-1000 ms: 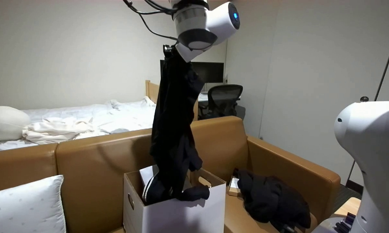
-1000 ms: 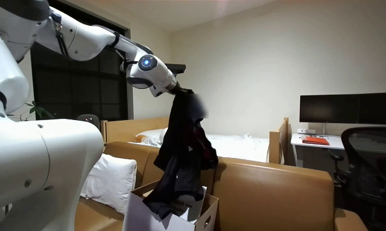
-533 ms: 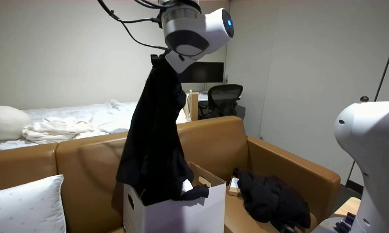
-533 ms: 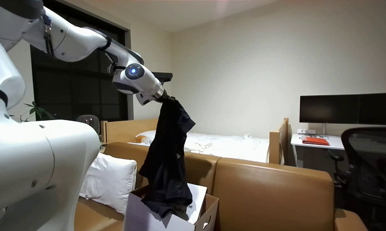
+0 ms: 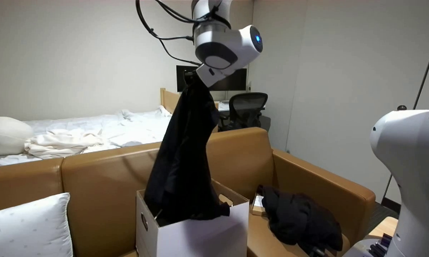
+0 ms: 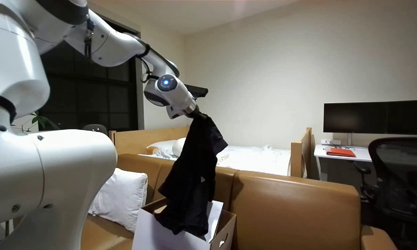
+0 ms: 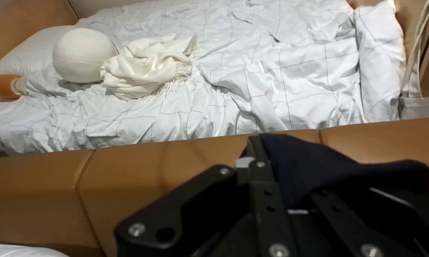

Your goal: Put the jersey in the box

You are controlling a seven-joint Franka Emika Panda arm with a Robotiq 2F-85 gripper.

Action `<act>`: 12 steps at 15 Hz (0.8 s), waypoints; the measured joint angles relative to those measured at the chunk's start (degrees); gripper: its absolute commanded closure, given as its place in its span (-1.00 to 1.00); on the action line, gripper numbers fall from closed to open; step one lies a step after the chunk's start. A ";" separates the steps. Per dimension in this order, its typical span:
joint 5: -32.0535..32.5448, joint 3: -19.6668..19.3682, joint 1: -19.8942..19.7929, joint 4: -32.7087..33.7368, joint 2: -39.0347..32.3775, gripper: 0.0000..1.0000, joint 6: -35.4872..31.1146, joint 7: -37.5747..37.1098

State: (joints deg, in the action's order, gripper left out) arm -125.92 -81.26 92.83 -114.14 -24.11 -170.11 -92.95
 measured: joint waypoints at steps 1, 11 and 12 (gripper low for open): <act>1.47 3.99 -4.85 0.39 0.19 0.99 1.65 -1.82; 20.99 39.61 -41.46 1.62 -5.37 0.99 22.52 -29.09; 23.89 41.41 -46.15 2.34 -5.15 0.99 25.76 -31.43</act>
State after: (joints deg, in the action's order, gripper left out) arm -102.03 -39.85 46.68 -111.80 -29.26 -144.35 -124.38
